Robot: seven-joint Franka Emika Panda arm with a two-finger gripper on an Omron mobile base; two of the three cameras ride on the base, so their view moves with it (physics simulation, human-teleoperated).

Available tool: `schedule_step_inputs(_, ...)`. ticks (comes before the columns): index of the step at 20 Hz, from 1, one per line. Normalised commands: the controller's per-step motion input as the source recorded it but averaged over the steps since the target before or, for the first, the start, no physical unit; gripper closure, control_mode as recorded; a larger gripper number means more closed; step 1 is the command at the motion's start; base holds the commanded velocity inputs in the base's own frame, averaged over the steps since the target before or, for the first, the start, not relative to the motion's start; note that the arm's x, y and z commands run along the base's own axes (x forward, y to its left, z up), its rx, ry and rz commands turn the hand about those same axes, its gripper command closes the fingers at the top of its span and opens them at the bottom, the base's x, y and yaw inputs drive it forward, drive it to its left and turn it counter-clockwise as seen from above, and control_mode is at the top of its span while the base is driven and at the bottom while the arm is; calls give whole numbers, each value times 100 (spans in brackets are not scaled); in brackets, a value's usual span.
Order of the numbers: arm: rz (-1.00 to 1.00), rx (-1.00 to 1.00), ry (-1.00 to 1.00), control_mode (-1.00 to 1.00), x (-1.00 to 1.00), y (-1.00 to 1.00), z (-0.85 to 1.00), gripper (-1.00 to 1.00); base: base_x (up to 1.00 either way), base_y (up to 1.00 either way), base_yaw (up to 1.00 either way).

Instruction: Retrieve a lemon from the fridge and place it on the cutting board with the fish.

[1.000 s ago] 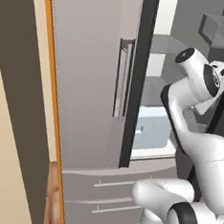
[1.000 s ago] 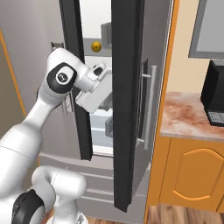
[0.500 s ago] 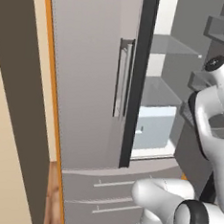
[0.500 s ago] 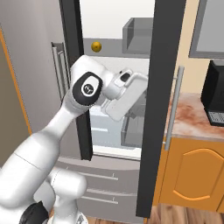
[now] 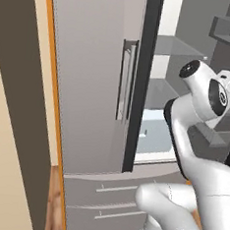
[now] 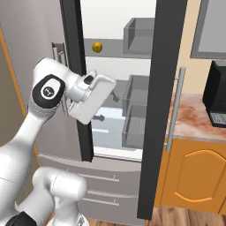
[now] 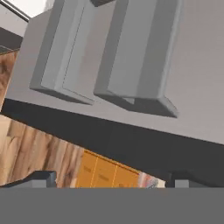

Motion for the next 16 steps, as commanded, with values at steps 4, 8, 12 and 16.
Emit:
schedule_step_inputs(4,-18,82,-7,-100,29,79,-75,-100,0,0,0)
schedule_step_inputs(8,-38,86,-26,-100,21,33,-56,-100,0,0,0)
schedule_step_inputs(12,-38,43,-59,-100,0,79,0,-100,0,0,0)
schedule_step_inputs(16,-14,3,-61,-100,0,97,17,-100,0,0,0)
